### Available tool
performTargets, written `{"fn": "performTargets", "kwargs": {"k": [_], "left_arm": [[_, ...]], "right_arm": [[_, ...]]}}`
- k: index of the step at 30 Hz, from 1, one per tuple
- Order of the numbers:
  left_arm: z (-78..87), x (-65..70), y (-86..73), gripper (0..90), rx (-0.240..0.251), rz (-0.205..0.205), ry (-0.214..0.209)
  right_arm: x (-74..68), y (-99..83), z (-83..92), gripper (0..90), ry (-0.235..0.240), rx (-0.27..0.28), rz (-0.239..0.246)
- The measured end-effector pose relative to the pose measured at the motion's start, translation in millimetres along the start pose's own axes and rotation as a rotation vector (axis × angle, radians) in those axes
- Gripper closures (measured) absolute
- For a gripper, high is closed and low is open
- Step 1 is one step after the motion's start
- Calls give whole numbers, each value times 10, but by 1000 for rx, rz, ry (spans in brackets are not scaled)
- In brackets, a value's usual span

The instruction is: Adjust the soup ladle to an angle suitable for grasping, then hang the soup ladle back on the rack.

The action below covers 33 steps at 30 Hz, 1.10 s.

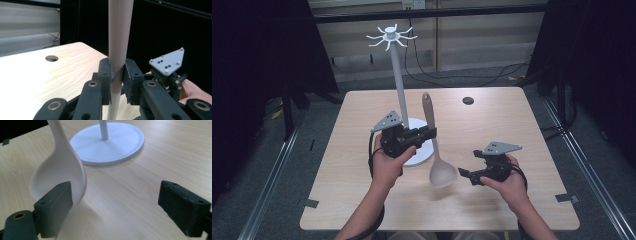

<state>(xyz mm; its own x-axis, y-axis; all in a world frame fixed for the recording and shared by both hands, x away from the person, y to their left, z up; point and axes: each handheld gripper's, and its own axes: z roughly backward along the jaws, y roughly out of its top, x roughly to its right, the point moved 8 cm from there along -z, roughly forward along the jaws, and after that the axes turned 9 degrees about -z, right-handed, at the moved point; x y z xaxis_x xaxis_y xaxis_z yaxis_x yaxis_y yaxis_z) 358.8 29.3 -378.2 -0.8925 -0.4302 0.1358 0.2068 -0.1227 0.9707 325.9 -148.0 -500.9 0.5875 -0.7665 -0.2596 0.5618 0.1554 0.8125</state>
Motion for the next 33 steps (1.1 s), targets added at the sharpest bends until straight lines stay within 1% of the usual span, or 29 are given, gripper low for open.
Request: {"fn": "performTargets", "kwargs": {"k": [1,5,7,9,10,12,13,14,15,16,17,18,20,24,26,28,31,33], "left_arm": [[13,-4,68,776,4,-6,0],[33,-17,215,776,15,-10,0],[48,-17,316,776,16,-23,-1],[53,-21,345,776,11,-28,1],[61,-22,429,776,11,-33,1],[71,-24,510,776,7,-41,-3],[71,-24,510,776,7,-41,-3],[72,-36,572,776,9,-45,0],[72,-36,572,776,9,-45,0],[73,-76,646,776,3,-51,9],[73,-76,646,776,3,-51,9],[74,-114,712,776,5,-54,22],[75,-152,773,776,5,-60,30],[72,-233,870,776,6,-55,46],[82,-263,936,776,7,-70,64],[97,-269,983,776,15,-83,65],[123,-314,1009,776,23,-68,76],[155,-375,1006,776,21,-57,95]], "right_arm": [[15,-10,6,87,-2,-4,-3],[37,-37,18,65,-1,-9,-8],[36,-45,19,60,3,-10,-15],[44,-48,20,58,3,-7,-18],[52,-59,18,58,2,-17,-18],[62,-62,17,58,-2,-17,-16],[62,-62,17,58,-2,-17,-16],[62,-64,13,58,1,-20,-17],[60,-63,13,58,0,-19,-19],[55,-62,8,58,3,-18,-21],[55,-62,8,58,3,-18,-21],[48,-60,1,58,4,-19,-19],[37,-59,-2,58,9,-20,-19],[28,-58,-2,59,15,-19,-21],[27,-60,-5,59,17,-20,-22],[24,-62,-9,60,18,-22,-20],[14,-61,-12,60,23,-22,-18],[10,-59,-12,60,24,-20,-20]]}}
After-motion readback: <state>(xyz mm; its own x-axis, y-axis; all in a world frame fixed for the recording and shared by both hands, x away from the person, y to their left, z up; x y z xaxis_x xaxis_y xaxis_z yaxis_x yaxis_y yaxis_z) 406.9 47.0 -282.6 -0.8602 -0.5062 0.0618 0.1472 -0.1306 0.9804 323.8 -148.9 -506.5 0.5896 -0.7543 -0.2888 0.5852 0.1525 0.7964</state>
